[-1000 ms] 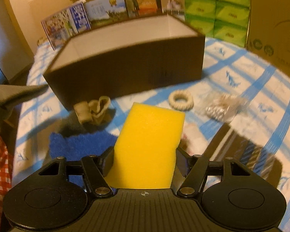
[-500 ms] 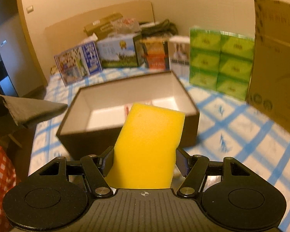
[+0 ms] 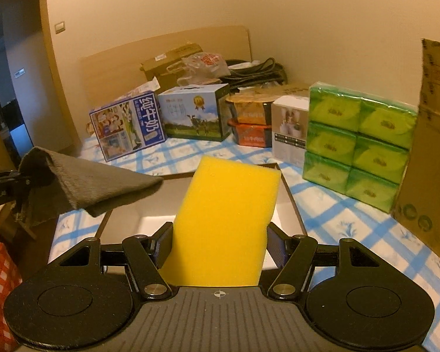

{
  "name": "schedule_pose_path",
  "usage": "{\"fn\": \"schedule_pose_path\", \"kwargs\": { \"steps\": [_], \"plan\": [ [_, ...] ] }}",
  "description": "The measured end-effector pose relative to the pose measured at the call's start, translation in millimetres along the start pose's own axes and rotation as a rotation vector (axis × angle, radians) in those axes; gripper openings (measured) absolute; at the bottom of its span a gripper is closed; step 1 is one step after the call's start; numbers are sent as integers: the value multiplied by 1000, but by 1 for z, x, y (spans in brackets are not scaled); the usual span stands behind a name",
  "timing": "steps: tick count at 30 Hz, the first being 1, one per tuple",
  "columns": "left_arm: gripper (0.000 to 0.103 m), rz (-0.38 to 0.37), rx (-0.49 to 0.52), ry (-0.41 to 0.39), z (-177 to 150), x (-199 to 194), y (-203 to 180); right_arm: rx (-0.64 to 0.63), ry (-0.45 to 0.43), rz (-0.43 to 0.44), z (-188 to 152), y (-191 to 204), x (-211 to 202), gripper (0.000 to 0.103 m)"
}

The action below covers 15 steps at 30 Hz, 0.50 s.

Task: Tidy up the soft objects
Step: 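Carry sponge and cloth to the box while right tool releases the sponge inside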

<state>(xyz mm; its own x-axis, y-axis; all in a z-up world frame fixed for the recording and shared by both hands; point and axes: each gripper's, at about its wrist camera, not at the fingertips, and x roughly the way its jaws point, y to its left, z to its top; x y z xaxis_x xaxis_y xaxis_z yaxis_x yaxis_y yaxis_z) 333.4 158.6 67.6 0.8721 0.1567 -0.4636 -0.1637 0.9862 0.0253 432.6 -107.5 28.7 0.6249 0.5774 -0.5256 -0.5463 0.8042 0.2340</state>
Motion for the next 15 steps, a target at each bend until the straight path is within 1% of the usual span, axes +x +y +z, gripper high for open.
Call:
{"fn": "schedule_pose_path", "kwargs": {
  "steps": [3,8,15],
  "plan": [
    [5,-4,-5,20,6,22,-3,-8,5,0,8,-7,16,66],
    [5,4,3,69,6,57,-7,-15,28,0,18,-18,42,66],
    [5,24,8,138,1,107,-10,-30,67,3,19,-28,74,66]
  ]
}}
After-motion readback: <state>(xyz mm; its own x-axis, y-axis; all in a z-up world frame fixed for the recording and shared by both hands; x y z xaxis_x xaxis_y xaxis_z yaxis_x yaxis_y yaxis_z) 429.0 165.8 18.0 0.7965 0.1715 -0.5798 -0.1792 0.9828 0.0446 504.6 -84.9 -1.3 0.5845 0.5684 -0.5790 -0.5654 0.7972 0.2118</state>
